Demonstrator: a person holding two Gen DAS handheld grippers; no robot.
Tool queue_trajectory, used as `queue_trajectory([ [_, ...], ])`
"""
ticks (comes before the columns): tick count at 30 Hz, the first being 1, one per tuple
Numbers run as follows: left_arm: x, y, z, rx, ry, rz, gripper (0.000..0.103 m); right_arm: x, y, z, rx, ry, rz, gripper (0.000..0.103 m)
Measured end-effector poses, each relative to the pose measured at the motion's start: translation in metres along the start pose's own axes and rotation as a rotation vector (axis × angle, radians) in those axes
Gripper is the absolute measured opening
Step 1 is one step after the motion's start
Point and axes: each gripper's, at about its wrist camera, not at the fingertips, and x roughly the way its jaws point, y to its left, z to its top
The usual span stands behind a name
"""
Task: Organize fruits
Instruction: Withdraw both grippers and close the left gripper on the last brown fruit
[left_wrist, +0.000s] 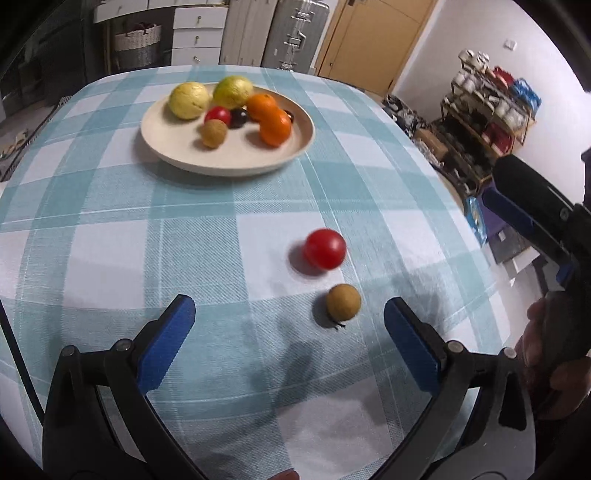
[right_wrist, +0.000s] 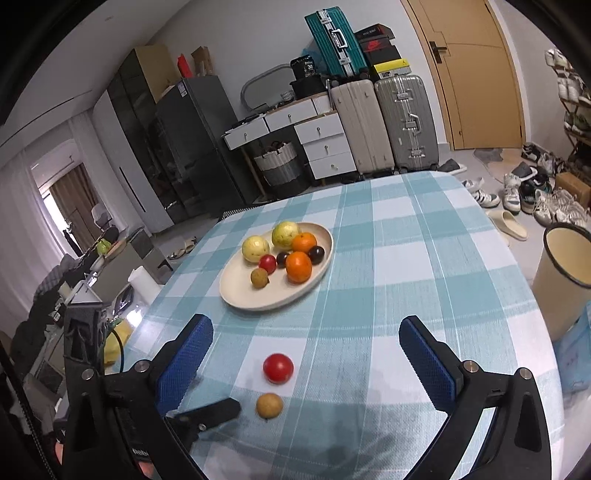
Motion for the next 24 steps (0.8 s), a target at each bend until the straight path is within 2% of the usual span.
queue_trajectory([
  [13, 0.024, -0.027, 0.001, 0.084, 0.023, 0.03, 0.099, 0.005, -0.024, -0.02, 0.06, 0.069, -0.01, 0.103],
  [15, 0.024, -0.029, 0.002, 0.095, 0.017, 0.027, 0.091, 0.006, -0.027, -0.022, 0.066, 0.076, -0.01, 0.103],
  [17, 0.026, -0.031, 0.004, 0.097, 0.021, 0.014, 0.077, 0.007, -0.029, -0.023, 0.072, 0.08, -0.01, 0.103],
  [18, 0.027, -0.031, 0.005, 0.097, 0.026, 0.01, 0.075, 0.007, -0.03, -0.023, 0.073, 0.08, -0.008, 0.103],
  [23, 0.033, -0.032, 0.003, 0.109, 0.055, -0.001, 0.046, 0.01, -0.032, -0.023, 0.08, 0.087, -0.006, 0.103],
  [24, 0.035, -0.033, 0.002, 0.117, 0.058, 0.007, 0.044, 0.011, -0.033, -0.023, 0.082, 0.088, -0.005, 0.103],
])
